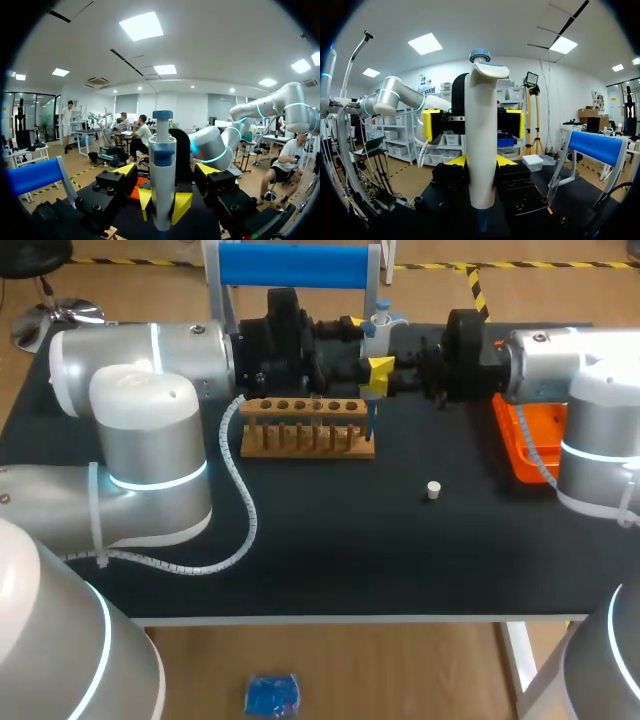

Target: Invert the test tube, pick up the pipette, mount the tip to pipette, aspirate from beaker and dispense into the tube, eject the tip, return the pipette, and cap with the stopper.

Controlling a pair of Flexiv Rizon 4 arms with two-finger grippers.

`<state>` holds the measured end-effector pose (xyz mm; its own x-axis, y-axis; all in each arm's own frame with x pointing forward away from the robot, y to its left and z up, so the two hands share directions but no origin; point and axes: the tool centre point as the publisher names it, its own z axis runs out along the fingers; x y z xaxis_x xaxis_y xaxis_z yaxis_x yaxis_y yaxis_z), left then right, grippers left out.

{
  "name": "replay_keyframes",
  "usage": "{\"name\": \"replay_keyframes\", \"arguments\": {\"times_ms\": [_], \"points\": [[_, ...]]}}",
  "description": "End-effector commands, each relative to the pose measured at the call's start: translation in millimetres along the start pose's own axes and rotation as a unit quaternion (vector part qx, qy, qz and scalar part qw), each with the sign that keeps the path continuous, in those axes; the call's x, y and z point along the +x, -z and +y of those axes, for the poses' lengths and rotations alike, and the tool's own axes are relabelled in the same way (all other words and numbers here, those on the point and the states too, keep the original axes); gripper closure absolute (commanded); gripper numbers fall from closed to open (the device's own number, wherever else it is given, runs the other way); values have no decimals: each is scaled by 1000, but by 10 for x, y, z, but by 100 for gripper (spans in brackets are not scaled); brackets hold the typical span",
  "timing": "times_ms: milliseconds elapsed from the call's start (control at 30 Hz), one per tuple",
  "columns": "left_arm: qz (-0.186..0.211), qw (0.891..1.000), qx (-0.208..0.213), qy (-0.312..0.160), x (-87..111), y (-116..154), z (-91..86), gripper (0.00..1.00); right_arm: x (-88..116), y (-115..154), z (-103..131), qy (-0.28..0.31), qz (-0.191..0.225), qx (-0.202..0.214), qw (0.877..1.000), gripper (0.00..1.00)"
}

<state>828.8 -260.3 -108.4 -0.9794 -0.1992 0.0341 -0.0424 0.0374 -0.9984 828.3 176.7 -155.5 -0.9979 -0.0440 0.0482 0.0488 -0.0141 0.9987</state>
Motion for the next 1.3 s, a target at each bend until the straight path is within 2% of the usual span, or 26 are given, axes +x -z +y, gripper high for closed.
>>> {"name": "replay_keyframes", "arguments": {"times_ms": [33,633,667,700,833,1000,1300], "points": [[-2,1000,2,-1,7,-12,8,100,1,-14,-4,1,-2,-1,1000,100],[-2,1000,2,-1,7,-12,8,100,-8,-18,11,5,-3,-1,1000,100],[-2,1000,2,-1,7,-12,8,100,-7,-18,14,6,-3,2,1000,60],[-2,1000,2,-1,7,-12,8,100,-6,-18,15,7,-5,4,1000,0],[-2,1000,2,-1,7,-12,8,100,-5,20,25,10,-6,5,1000,0],[-2,1000,2,-1,7,-12,8,100,-14,189,48,6,-1,4,1000,0],[-2,1000,2,-1,7,-12,8,100,-103,696,117,6,9,-8,1000,0]]}}
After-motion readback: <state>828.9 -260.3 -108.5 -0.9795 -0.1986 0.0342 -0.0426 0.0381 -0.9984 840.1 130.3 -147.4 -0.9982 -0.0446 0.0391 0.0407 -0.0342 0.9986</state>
